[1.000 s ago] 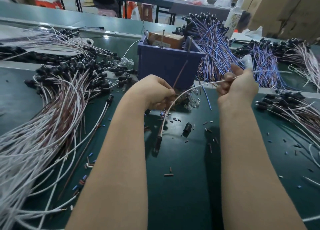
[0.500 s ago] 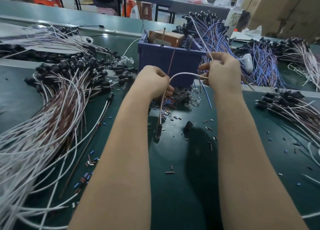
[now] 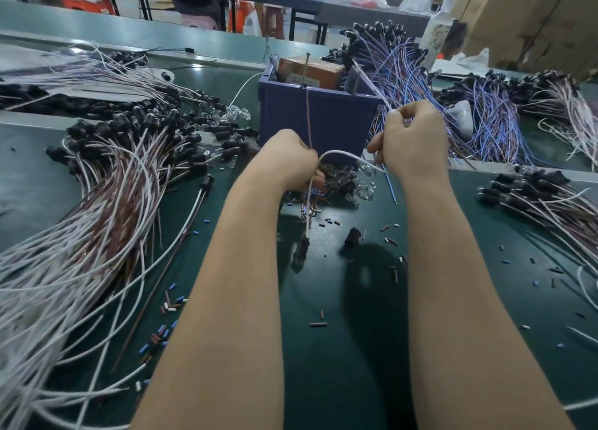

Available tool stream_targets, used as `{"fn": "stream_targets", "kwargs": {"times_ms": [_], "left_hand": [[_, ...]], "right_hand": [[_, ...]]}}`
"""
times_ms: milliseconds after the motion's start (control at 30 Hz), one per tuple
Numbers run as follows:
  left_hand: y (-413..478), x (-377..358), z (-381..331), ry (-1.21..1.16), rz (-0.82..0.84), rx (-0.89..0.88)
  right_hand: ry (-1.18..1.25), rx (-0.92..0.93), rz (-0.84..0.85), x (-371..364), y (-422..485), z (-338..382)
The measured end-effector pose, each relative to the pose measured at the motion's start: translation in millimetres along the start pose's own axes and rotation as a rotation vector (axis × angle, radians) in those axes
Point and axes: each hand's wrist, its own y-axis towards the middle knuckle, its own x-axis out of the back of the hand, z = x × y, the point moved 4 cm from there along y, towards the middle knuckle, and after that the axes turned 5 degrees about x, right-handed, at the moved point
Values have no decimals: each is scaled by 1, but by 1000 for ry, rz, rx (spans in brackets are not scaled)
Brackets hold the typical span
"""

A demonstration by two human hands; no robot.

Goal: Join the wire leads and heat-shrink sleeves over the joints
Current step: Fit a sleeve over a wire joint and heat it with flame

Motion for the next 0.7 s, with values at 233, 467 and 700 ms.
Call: {"fn": "stream_targets", "kwargs": {"times_ms": [233,467,700], "left_hand": [[0,2,-6,-71,-71,-84],[-1,1,-4,-145,-140,-122],[-2,2,-9,-113,-151,-167]], "right_hand": [[-63,-29,-119,7,1,0],[-121,-28,-86,5,2,-4],[-82,9,-50,0,3,-4]]}}
